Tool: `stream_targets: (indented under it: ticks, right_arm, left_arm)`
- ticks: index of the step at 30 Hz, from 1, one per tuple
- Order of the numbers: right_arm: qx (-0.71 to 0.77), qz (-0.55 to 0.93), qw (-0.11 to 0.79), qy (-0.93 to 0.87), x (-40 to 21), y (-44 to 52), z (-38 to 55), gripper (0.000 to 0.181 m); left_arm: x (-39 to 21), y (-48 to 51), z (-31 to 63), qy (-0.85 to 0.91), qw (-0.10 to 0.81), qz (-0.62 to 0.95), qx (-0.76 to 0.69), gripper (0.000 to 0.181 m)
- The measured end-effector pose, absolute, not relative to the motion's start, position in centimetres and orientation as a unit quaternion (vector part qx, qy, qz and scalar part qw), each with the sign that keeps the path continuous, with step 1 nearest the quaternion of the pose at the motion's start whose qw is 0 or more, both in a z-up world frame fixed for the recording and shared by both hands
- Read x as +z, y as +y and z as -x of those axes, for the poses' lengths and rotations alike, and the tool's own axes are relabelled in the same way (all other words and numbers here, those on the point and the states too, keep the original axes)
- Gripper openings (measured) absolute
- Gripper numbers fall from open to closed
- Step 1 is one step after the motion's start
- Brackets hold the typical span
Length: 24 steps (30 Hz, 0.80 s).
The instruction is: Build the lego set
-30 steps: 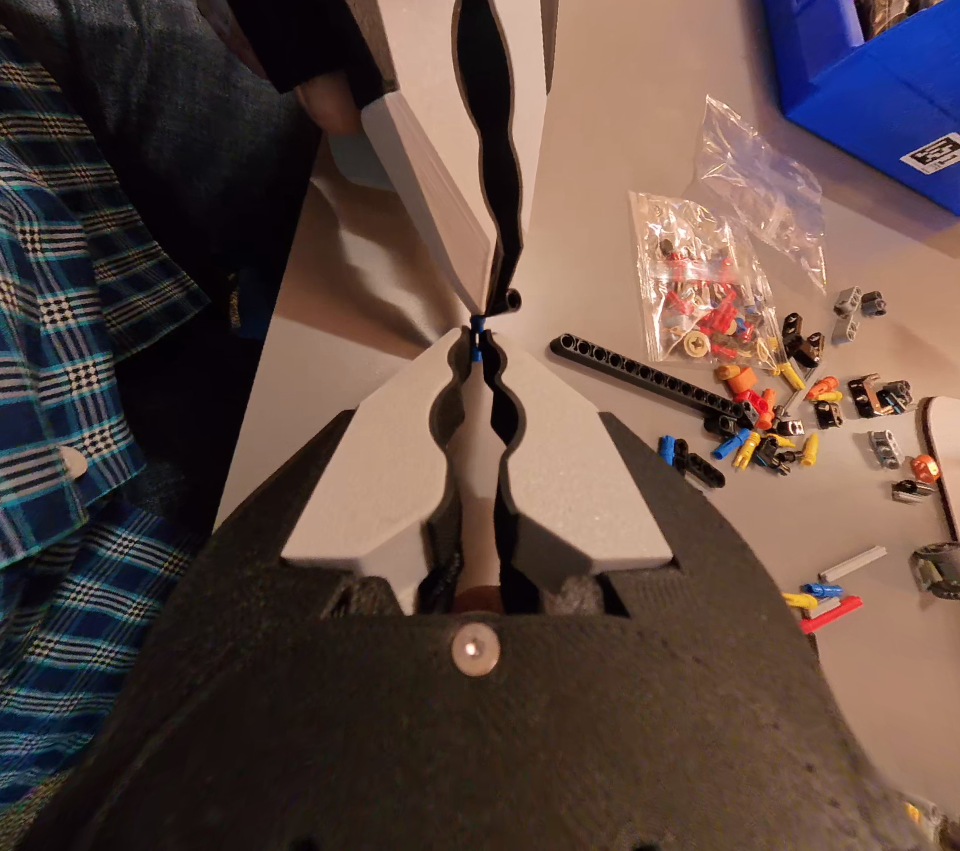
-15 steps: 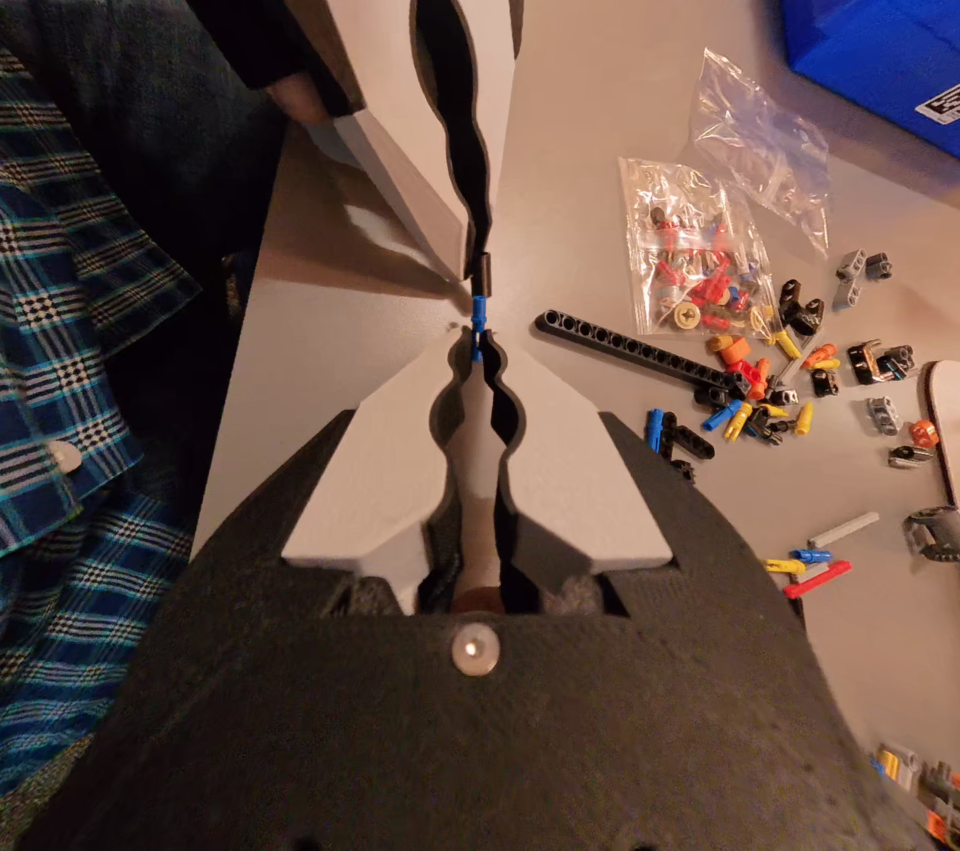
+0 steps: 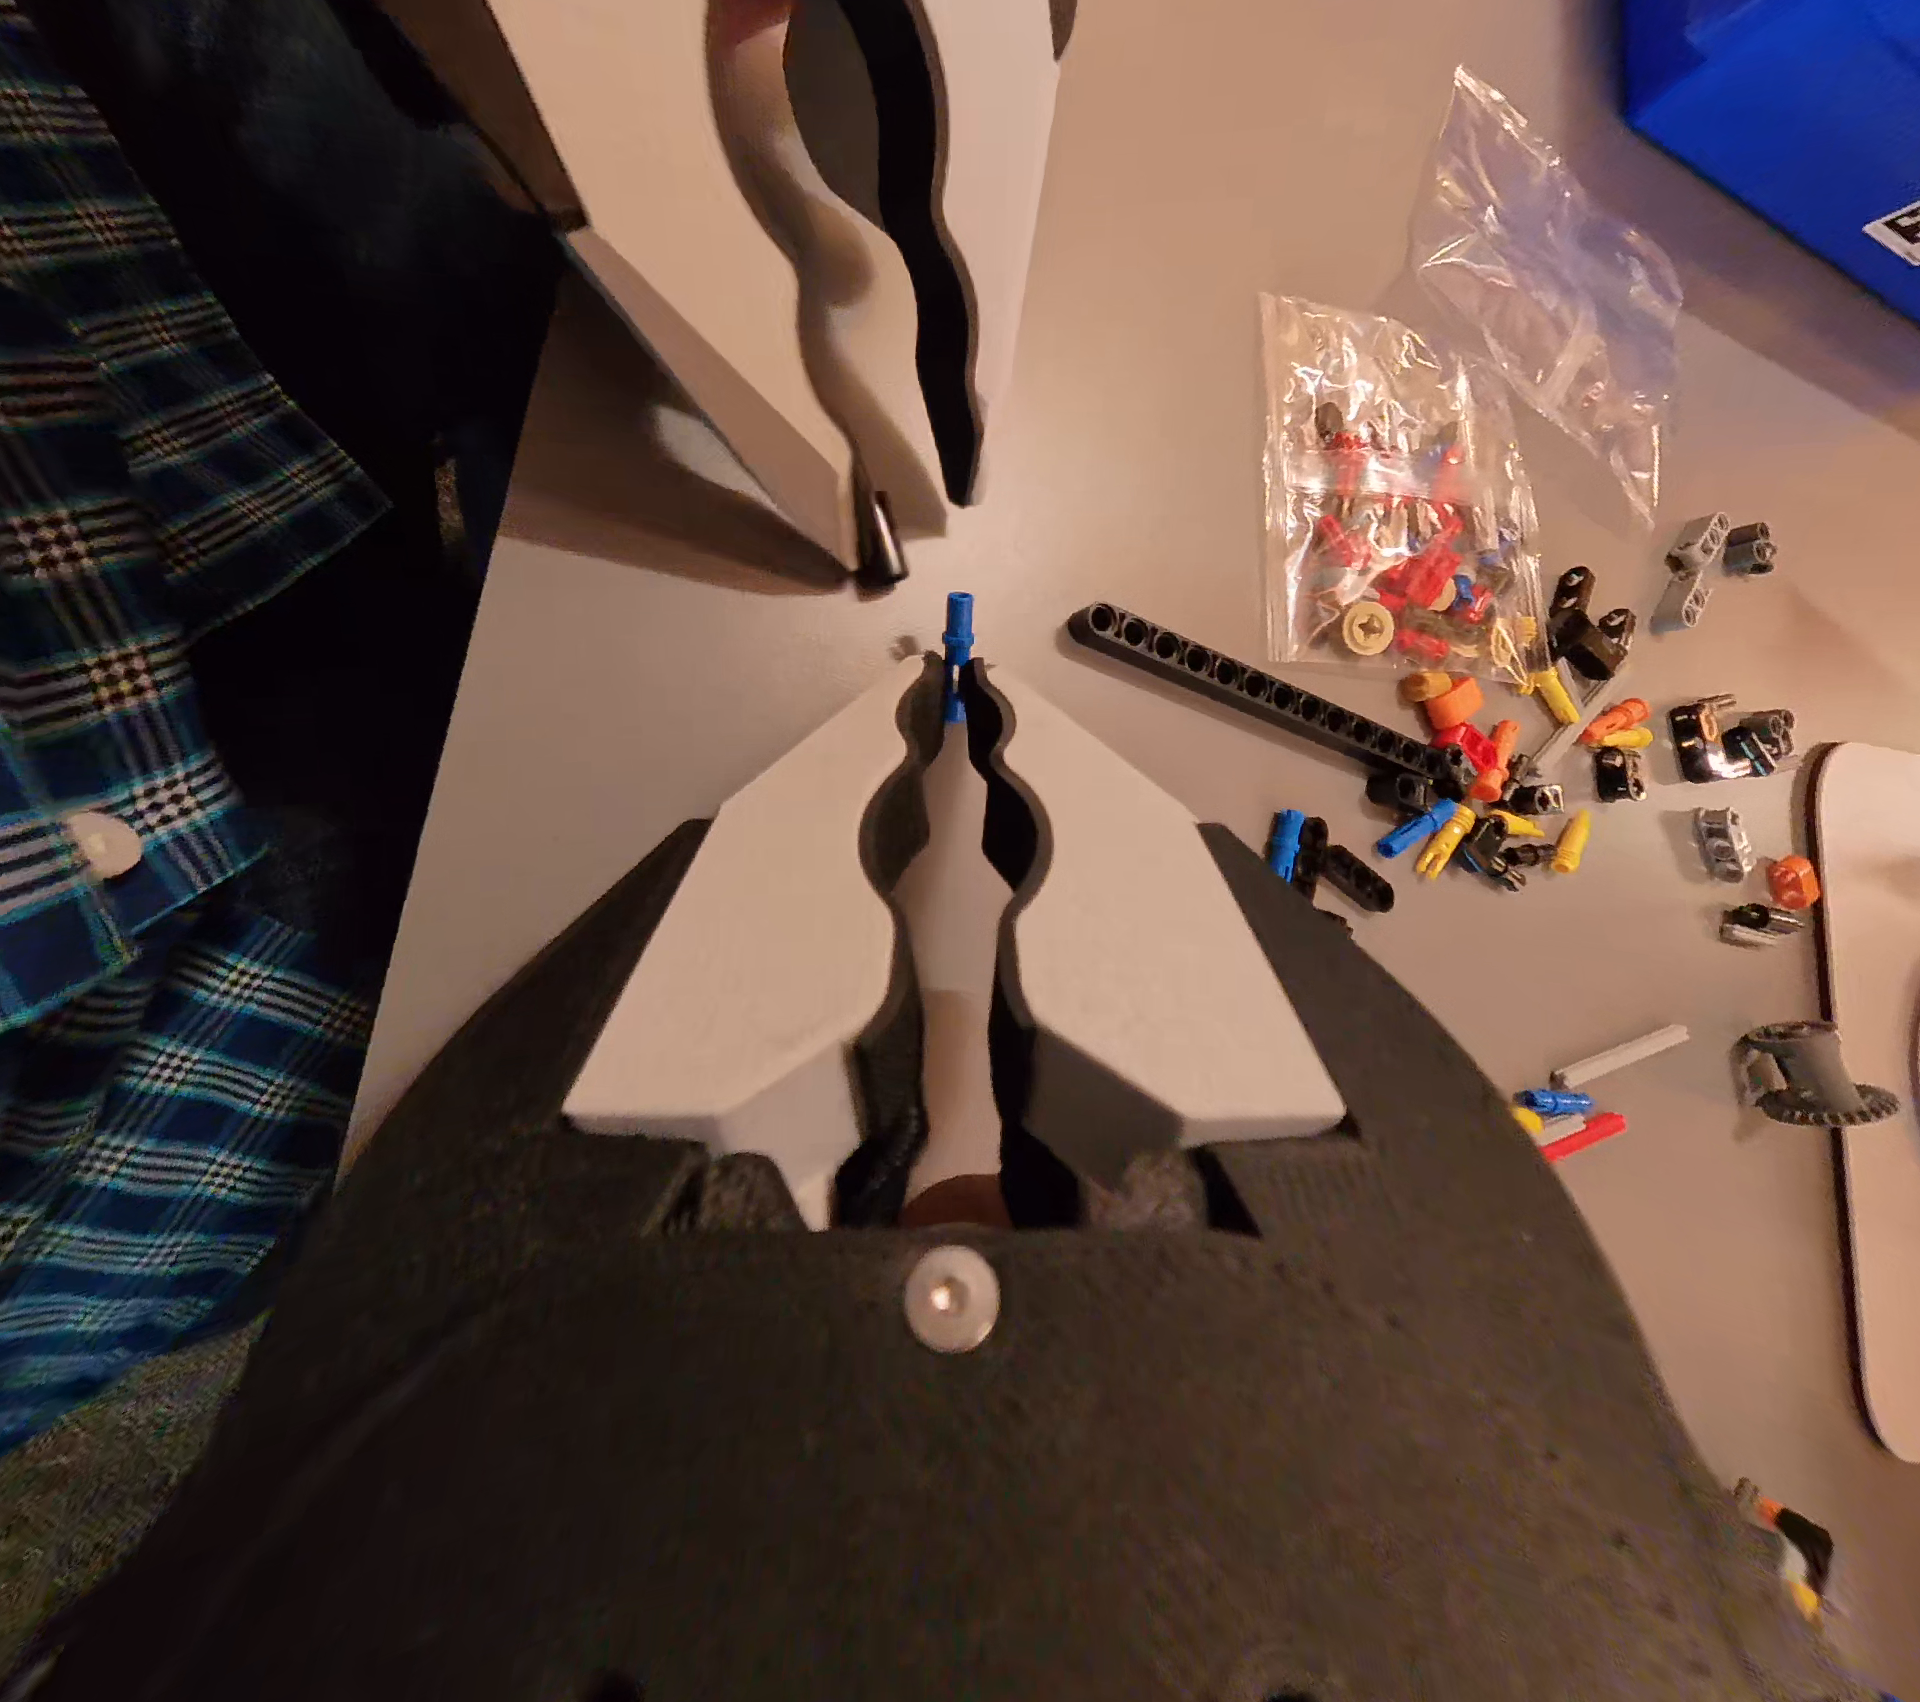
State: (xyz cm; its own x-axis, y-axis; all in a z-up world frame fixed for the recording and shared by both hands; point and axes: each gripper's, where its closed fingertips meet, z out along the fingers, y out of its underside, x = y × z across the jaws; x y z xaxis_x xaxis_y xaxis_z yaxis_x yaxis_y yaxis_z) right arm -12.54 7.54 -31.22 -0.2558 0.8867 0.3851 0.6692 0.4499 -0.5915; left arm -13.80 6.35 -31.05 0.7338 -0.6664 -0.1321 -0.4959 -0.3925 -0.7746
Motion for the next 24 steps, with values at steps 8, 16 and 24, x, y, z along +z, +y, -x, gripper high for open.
stream_targets:
  ticks: [8,16,24]
  right_arm:
    - [0.083,0.456,0.329,-0.823,-31.1,8.1,12.1,0.001]
    - [0.066,0.435,0.315,-0.841,-31.2,8.5,12.3,0.004]
    - [0.106,0.442,0.281,-0.845,-30.7,8.5,12.1,0.009]
  left_arm:
    - [-31.3,6.5,13.5,0.377,0.414,0.826,-0.068,0.005]
    - [-31.3,6.6,13.3,0.376,0.414,0.826,-0.071,0.005]
    - [-31.4,6.6,13.2,0.378,0.413,0.826,-0.073,0.006]
